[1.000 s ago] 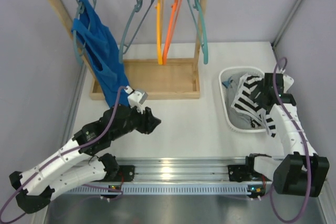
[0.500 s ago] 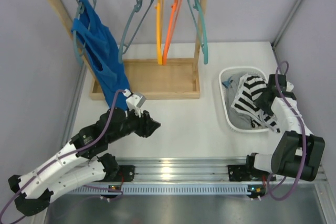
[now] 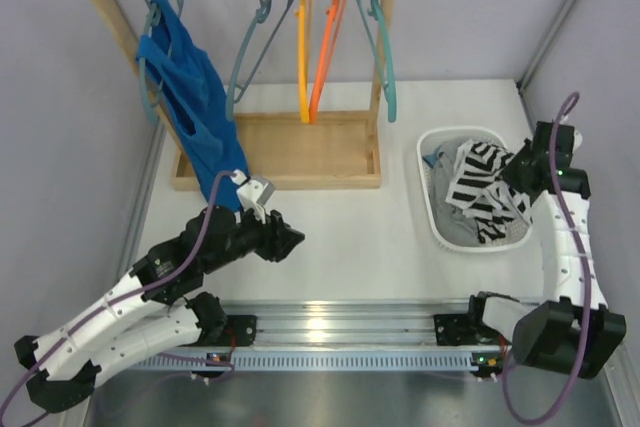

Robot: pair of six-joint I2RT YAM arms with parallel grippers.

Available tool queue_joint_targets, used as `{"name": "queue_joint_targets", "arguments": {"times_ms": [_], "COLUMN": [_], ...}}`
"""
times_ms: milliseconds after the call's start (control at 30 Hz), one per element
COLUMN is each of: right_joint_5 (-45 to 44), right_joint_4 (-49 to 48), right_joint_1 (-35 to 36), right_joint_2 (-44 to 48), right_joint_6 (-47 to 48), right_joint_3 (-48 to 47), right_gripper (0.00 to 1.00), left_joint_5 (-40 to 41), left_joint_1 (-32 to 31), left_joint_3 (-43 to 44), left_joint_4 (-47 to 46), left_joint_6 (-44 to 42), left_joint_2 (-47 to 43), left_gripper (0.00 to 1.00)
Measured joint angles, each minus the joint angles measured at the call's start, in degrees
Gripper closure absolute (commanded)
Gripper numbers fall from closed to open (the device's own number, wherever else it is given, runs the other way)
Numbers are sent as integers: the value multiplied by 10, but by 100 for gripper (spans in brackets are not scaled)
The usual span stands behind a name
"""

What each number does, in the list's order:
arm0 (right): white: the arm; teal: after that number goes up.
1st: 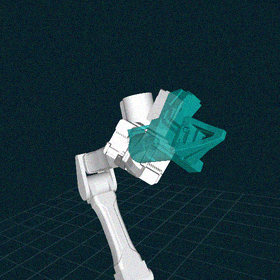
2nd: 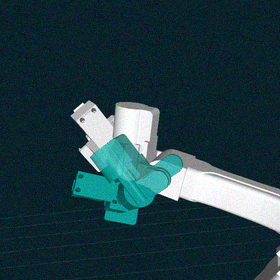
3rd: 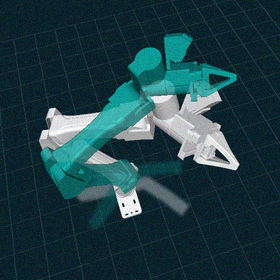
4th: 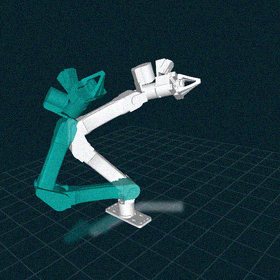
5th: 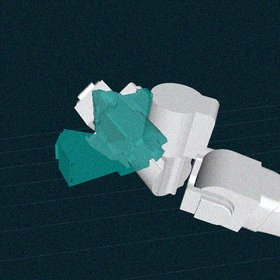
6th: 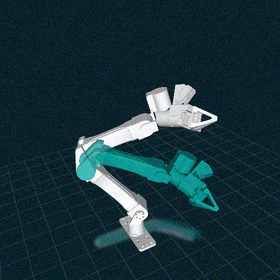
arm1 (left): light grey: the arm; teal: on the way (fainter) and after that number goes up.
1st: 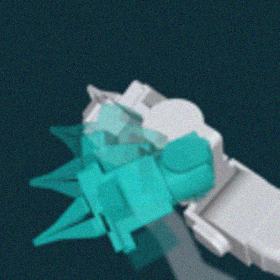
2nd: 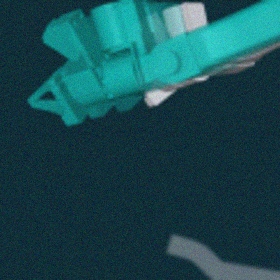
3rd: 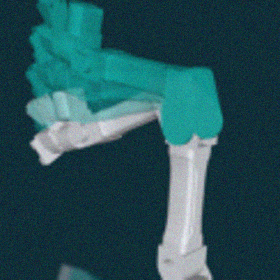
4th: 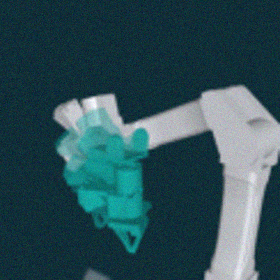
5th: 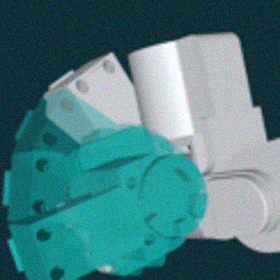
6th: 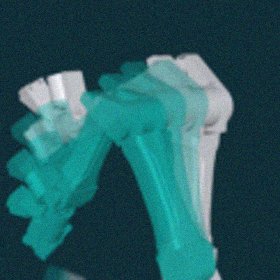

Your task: Place the tank top on the hanger

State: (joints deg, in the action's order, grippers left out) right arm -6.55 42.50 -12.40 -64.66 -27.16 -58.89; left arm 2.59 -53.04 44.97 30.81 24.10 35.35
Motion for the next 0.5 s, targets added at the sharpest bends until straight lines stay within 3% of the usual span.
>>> {"name": "queue_joint_targets", "arguments": {"times_ms": [167, 500], "right_joint_5": [21, -22], "right_joint_4": [24, 58], "right_joint_1": [38, 293], "right_joint_2": [46, 44], "right_joint_6": [-12, -82], "right_joint_3": [-124, -282], "right_gripper": [100, 100], "left_joint_5": [-2, -2], "left_joint_1": [0, 0], "left_joint_3": [4, 7], "left_joint_4": [-5, -19], "left_joint_6": [3, 22], "left_joint_2": [20, 30], "left_gripper": [48, 45]}}
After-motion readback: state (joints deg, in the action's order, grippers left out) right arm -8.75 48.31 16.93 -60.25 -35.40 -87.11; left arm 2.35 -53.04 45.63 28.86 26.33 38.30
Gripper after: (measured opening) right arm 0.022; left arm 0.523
